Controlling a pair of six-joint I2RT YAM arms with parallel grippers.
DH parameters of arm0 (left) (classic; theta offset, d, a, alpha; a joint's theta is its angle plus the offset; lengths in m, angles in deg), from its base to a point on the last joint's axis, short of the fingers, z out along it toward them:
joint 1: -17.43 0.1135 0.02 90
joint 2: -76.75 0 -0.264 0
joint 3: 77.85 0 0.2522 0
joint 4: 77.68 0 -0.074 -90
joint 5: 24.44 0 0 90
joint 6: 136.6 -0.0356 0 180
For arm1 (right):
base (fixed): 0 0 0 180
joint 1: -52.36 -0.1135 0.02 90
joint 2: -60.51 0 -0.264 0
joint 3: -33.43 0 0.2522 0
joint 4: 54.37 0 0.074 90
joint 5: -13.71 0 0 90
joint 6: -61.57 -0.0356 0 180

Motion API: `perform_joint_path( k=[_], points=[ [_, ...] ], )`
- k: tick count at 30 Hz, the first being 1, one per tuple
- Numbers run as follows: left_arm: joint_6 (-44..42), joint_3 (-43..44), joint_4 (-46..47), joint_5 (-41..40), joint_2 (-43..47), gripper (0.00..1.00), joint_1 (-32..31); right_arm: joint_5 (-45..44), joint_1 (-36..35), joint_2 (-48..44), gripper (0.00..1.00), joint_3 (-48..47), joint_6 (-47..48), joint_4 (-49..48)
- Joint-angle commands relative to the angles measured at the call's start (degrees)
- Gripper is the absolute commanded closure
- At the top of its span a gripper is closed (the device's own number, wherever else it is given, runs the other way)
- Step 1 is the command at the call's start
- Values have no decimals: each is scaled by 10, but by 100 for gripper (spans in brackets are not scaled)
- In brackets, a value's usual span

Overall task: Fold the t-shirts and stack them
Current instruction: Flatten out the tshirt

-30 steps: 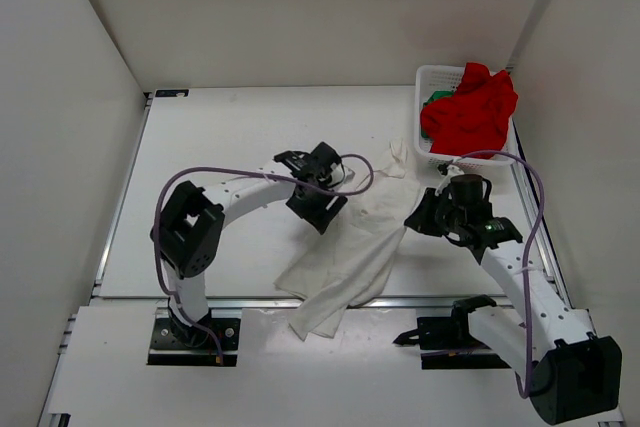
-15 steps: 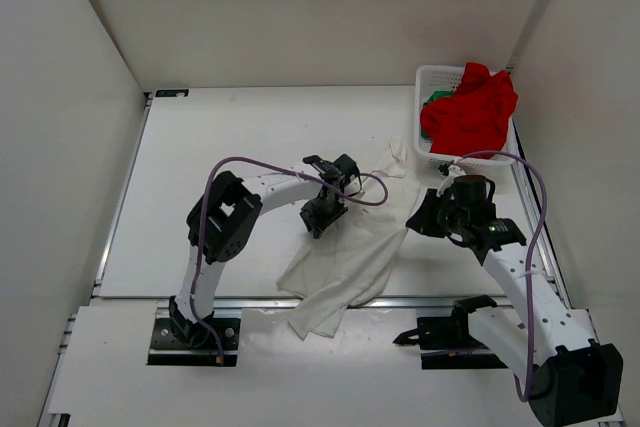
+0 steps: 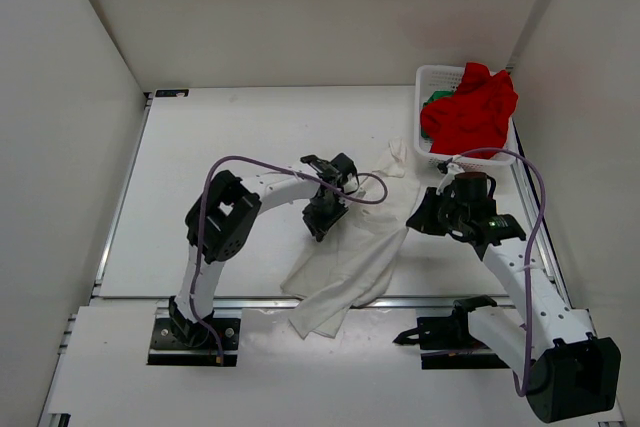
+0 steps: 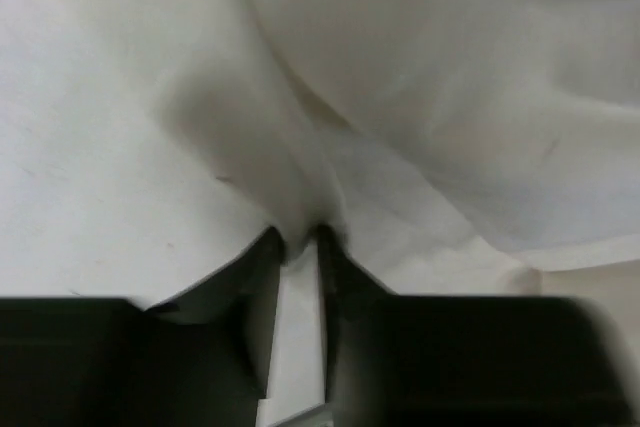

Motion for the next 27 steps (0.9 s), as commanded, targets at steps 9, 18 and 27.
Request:
perform_joint_path(
  k=[9, 18, 27],
  points=[
    [75, 41, 59, 2, 32, 100, 110, 15, -4, 14, 100, 1, -3, -54],
    [196, 43, 181, 27, 91, 100, 359, 30, 34, 105, 100, -90, -18, -102],
    [205, 77, 169, 40, 57, 98, 416, -42, 58, 277, 100, -246, -29, -96]
  ],
)
